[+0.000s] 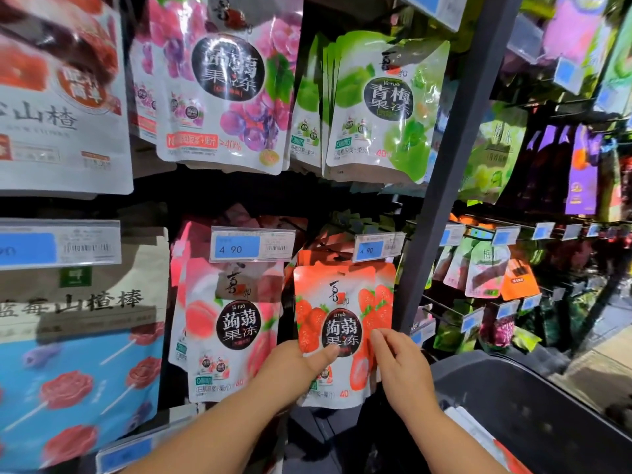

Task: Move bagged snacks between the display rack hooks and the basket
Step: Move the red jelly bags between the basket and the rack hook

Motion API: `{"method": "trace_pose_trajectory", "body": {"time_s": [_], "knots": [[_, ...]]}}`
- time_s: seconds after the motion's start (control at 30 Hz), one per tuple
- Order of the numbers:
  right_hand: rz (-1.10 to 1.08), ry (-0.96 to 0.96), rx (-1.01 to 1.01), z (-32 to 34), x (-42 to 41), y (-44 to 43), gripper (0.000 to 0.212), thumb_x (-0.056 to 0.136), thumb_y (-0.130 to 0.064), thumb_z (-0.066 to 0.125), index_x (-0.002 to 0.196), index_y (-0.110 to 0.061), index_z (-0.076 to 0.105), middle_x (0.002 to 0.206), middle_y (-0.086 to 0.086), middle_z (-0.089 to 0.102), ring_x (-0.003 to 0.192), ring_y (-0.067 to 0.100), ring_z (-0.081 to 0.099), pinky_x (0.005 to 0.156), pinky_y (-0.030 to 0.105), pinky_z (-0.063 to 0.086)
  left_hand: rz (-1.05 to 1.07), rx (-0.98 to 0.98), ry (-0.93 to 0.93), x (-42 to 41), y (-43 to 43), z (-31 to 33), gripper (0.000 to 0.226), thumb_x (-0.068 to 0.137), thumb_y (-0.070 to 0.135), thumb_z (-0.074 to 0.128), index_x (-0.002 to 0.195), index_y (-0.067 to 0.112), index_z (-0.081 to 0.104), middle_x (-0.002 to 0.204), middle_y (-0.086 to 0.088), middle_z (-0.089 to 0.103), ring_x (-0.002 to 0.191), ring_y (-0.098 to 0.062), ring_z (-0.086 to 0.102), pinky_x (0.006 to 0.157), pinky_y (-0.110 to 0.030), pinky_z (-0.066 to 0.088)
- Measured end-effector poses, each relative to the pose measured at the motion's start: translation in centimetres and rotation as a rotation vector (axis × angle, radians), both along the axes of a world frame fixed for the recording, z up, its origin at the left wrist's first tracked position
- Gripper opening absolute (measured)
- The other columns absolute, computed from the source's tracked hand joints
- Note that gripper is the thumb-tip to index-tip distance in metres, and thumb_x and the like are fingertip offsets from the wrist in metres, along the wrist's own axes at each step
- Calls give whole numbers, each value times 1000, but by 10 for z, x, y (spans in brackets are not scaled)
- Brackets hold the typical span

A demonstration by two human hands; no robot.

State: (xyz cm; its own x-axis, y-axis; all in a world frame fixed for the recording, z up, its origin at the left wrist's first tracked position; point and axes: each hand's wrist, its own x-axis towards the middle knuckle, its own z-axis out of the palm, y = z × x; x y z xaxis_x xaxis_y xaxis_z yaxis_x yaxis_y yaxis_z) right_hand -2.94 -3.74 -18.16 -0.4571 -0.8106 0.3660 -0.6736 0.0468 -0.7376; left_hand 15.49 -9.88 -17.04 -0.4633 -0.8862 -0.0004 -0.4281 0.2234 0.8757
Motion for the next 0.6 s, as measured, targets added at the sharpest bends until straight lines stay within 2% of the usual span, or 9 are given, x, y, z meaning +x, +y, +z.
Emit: {"method": "trace_pose_trajectory", "body": {"time_s": [0.07,0.13,0.23,0.33,0.47,0.6], "knots": [[28,-128,6,3,2,0,23,96,-41,56,96,-22,68,90,-1,69,87,13,63,72,25,46,-17,9,13,-8,-3,2,30,90,53,60,88,24,69,82,5,71,79,-14,66,64,-21,46],[18,-267,-10,5,2,-1,19,93,-37,63,93,-18,67,87,8,71,86,23,67,76,33,50,-1,25,1,-15,-7,4,33,87,56,62,85,23,67,77,6,67,75,-12,63,66,-23,46],[-5,-349,-7,4,-2,-3,19,92,-36,66,88,-17,65,82,9,72,83,27,68,74,38,51,13,11,-10,-26,-16,3,49,82,62,64,104,19,71,98,4,72,92,-14,66,80,-27,51],[-32,-364,-16,3,-4,-5,28,92,-36,66,87,-9,61,80,18,65,72,25,61,66,35,45,36,10,-23,-32,-22,4,53,81,61,66,113,19,68,107,2,70,99,-16,64,79,-26,48],[-72,-358,-25,7,-3,-10,24,92,-36,65,87,-14,58,71,1,55,68,16,52,60,29,37,71,11,-21,-39,-24,5,71,72,73,64,121,20,64,117,2,68,106,-17,62,88,-30,50],[-103,-374,-56,9,-2,-14,19,93,-34,64,88,-17,58,75,-1,59,69,12,55,59,26,36,126,-13,-15,-45,-26,3,57,79,63,66,118,21,64,116,2,68,105,-18,62,89,-30,50]]}}
